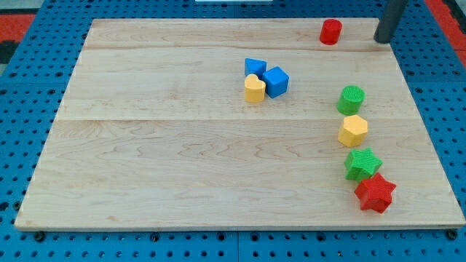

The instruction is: Move the red circle to the top left of the blue triangle

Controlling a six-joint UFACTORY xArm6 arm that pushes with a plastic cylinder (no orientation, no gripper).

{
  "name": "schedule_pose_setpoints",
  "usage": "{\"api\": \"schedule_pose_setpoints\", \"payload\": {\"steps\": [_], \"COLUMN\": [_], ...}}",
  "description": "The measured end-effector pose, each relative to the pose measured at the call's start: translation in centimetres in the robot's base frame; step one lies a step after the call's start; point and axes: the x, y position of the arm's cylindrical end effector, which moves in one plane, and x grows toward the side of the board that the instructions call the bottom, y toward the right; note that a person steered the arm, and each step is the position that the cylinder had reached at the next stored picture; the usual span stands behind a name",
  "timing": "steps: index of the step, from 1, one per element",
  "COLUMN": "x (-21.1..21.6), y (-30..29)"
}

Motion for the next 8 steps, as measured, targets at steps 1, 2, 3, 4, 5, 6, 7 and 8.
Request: {"api": "schedule_pose_setpoints", "payload": {"steps": [1,2,3,4,5,6,7,8], "x": [-2.9,1.4,-1.0,1.6,2.6,4.6,5.4,2.3], "y": [-8.1,-17.5,-12.0,-5.3,-11.3,-10.7,-11.0,-20.1]}}
